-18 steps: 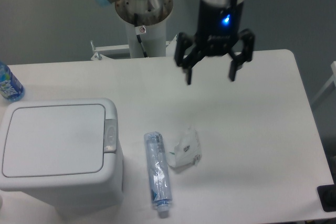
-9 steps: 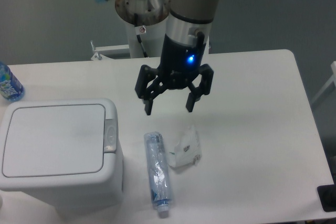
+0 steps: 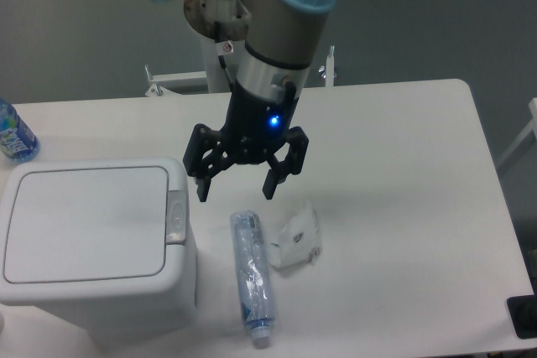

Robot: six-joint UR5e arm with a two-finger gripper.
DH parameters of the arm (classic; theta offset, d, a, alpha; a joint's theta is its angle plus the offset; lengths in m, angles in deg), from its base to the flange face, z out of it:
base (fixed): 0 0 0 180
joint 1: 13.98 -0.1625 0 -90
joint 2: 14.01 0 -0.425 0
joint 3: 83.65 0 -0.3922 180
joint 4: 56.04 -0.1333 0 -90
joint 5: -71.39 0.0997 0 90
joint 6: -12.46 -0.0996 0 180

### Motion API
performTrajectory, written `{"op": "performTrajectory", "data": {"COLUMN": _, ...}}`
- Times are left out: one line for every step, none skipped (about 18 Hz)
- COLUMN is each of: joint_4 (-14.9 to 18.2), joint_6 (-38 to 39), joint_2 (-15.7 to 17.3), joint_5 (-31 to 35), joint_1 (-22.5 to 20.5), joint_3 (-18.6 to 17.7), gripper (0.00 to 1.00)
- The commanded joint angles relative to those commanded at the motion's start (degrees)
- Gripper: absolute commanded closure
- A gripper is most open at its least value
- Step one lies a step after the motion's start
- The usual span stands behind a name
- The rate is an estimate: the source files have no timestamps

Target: Open the trash can

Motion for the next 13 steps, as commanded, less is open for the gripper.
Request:
{"op": "performTrajectory", "data": {"joint_4": 0.00, "joint_6": 0.00, "joint_2": 0.00, "joint_5": 0.00, "joint_1": 0.00, "joint_3": -0.09, "gripper": 0.00}}
{"op": "performTrajectory", "data": {"joint_4": 0.00, "joint_6": 0.00, "joint_2": 0.00, "joint_5": 0.00, "joint_1": 0.17, "joint_3": 0.00, "gripper": 0.00}}
{"op": "performTrajectory", "data": {"joint_4": -0.09, "joint_6": 0.00, "joint_2": -0.09, "joint_5": 0.00, "joint_1": 0.44, "joint_3": 0.00, "gripper": 0.00}}
{"op": "performTrajectory", "data": {"joint_4": -0.09, "joint_6": 0.00, "joint_2": -0.09, "joint_5": 0.00, "joint_1": 0.53, "joint_3": 0.00, "gripper": 0.00}}
{"op": "performTrajectory", "data": {"joint_4": -0.09, "joint_6": 0.00, "joint_2": -0.09, "joint_5": 0.00, "joint_1": 0.53, "joint_3": 0.00, "gripper": 0.00}}
{"op": "performTrajectory", "data": {"joint_4": -0.44, "joint_6": 0.00, "joint_2": -0.26, "joint_5": 0.00, "joint_1": 0.62, "joint_3": -0.09, "gripper": 0.00}}
{"op": "performTrajectory", "data": {"joint_4": -0.79, "joint_6": 0.09, "joint_2": -0.52, "joint_5": 0.00, "joint_1": 0.70, "joint_3": -0.09, "gripper": 0.00}}
{"op": "performTrajectory", "data": {"joint_4": -0.79, "joint_6": 0.00, "joint_2": -0.61, "joint_5": 0.00, "joint_1": 0.97, "joint_3": 0.00, "gripper": 0.00}}
{"op": "performTrajectory", "data": {"joint_4": -0.79, "joint_6": 0.09, "joint_2": -0.79, "joint_5": 0.00, "joint_1": 1.14, "joint_3": 0.09, "gripper": 0.00}}
{"op": "performTrajectory", "data": {"joint_4": -0.79, "joint_6": 0.09, "joint_2": -0.79, "joint_5": 0.00, "joint_1": 1.40, "joint_3": 0.00, "gripper": 0.00}}
{"op": "performTrajectory", "data": {"joint_4": -0.79, "joint_6": 0.09, "joint_2": -0.79, "joint_5": 0.00, "joint_1": 1.58, "joint_3": -0.09, "gripper": 0.00}}
{"op": "performTrajectory", "data": {"joint_4": -0.79, "joint_6": 0.09, "joint_2": -0.88, "joint_5": 0.00, "joint_1": 1.58, "joint_3": -0.09, "gripper": 0.00}}
{"op": "performTrajectory", "data": {"joint_4": -0.79, "joint_6": 0.09, "joint_2": -0.97, "joint_5": 0.00, "joint_1": 1.67, "joint_3": -0.09, "gripper": 0.00}}
